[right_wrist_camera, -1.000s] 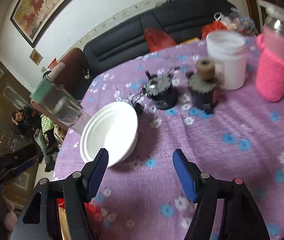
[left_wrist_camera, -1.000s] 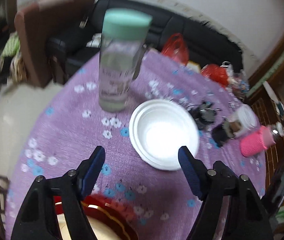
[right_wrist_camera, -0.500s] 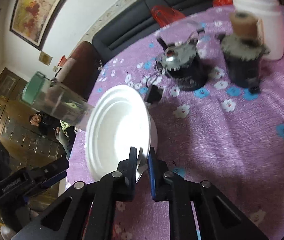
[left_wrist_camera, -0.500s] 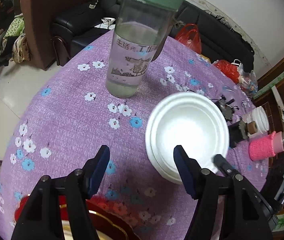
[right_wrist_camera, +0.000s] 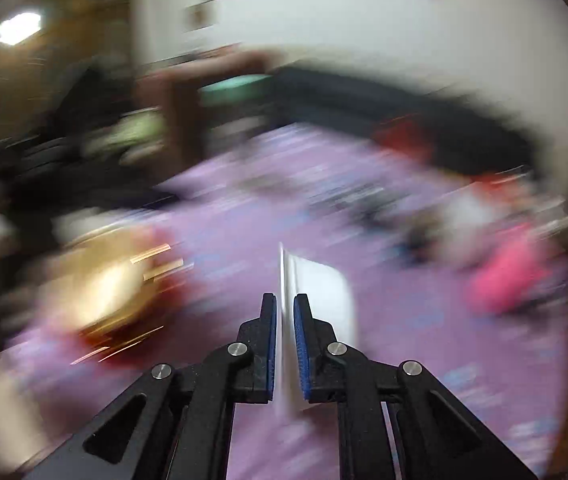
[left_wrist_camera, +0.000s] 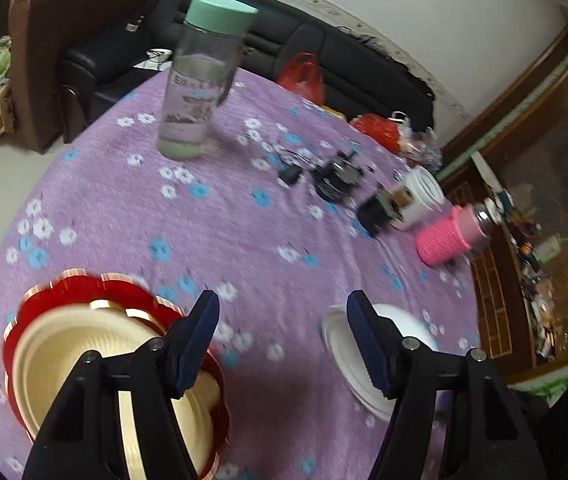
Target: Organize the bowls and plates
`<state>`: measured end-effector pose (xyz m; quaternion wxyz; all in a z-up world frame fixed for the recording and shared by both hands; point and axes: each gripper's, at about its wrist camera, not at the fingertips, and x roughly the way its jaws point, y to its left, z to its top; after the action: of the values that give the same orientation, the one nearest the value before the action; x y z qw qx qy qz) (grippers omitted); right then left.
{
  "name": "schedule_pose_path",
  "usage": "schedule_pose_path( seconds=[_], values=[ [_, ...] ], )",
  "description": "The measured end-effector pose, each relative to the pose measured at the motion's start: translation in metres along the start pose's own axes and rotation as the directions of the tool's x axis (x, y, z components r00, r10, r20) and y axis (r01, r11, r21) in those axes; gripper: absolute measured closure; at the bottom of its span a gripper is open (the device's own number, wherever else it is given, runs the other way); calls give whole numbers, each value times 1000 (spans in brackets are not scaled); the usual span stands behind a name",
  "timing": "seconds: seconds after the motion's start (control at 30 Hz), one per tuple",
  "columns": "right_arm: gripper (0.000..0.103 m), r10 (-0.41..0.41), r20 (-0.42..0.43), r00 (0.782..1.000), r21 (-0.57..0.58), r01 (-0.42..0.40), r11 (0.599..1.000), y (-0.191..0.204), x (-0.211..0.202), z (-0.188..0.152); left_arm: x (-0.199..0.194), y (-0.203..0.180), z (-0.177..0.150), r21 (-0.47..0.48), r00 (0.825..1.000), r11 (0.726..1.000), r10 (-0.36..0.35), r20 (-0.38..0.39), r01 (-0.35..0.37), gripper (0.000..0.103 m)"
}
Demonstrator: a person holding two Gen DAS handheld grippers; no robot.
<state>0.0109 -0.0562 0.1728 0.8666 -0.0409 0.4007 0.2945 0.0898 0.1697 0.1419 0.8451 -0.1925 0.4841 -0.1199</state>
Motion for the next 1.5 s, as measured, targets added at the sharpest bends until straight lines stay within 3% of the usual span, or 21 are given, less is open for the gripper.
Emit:
schedule_pose_path(
  seconds=[0.03, 0.07, 0.1, 0.13, 0.2, 0.27, 0.43, 0.5, 0.67, 0.83, 1.07, 1.13, 1.27, 1.33, 1.37, 1.4, 1.43, 1.5],
  values=[
    [87, 32, 23, 999, 23, -33, 999, 0, -11, -6, -4, -1, -6, 4, 1000, 1000, -4, 2, 4, 37],
    [74, 35, 48, 998, 53, -38, 998, -4, -19, -10, -6, -3, -11, 8, 1000, 1000, -5, 5, 5, 37],
    [53, 6, 78, 997, 106, -14, 994, -12, -30, -15, -10, -3, -17, 13, 1000, 1000, -3, 9, 2, 37],
    [48, -29, 96, 995, 133, 16, 991, -17, -35, -19, -11, -3, -21, 14, 1000, 1000, 0, 10, 0, 37],
    [47, -105, 87, 991, 162, 90, 983, -25, -37, -25, -17, -2, -28, 17, 1000, 1000, -5, 11, 4, 37],
    [48, -132, 62, 989, 174, 120, 977, -25, -33, -30, -23, 0, -35, 18, 1000, 1000, -6, 14, 6, 37],
    [46, -77, 2, 997, 149, 76, 986, -8, -1, -36, -35, -4, -50, 51, 999, 998, 23, 43, -25, 37],
    [35, -66, -18, 998, 153, 68, 986, -3, 19, -38, -33, -9, -59, 79, 998, 996, 45, 41, -48, 36],
    [32, -47, -44, 998, 168, 53, 984, 4, 48, -53, -3, -12, -74, 90, 998, 995, 40, -49, -35, 36],
    [21, -87, -52, 995, 109, 92, 990, 18, 69, -74, 28, -19, -77, 119, 992, 991, 68, -107, -55, 36],
    [11, -137, -38, 990, 14, 138, 990, 32, 84, -90, 75, -34, -78, 188, 960, 974, 169, -222, -128, 36],
    [10, -142, -40, 989, -13, 141, 990, 37, 89, -93, 80, -37, -79, 197, 956, 970, 186, -228, -142, 31],
    [16, -99, -19, 995, 14, 100, 995, 38, 89, -94, 81, -36, -78, 209, 948, 966, 203, -246, -153, 31],
    [28, -79, 12, 997, 56, 78, 995, 33, 81, -93, 78, -36, -79, 220, 944, 962, 214, -251, -160, 31],
    [48, -89, 35, 995, 82, 86, 993, 28, 73, -90, 76, -37, -79, 217, 945, 964, 205, -254, -151, 31],
    [79, -67, 46, 997, 99, 62, 993, 24, 68, -87, 72, -40, -80, 214, 948, 969, 178, -263, -123, 31],
    [89, -25, 35, 999, 121, 20, 992, 19, 66, -84, 69, -45, -81, 215, 950, 972, 155, -273, -96, 31],
    [89, 7, 26, 1000, 154, -11, 988, 13, 63, -81, 64, -59, -86, 231, 949, 973, 99, -300, -28, 39]
  ],
)
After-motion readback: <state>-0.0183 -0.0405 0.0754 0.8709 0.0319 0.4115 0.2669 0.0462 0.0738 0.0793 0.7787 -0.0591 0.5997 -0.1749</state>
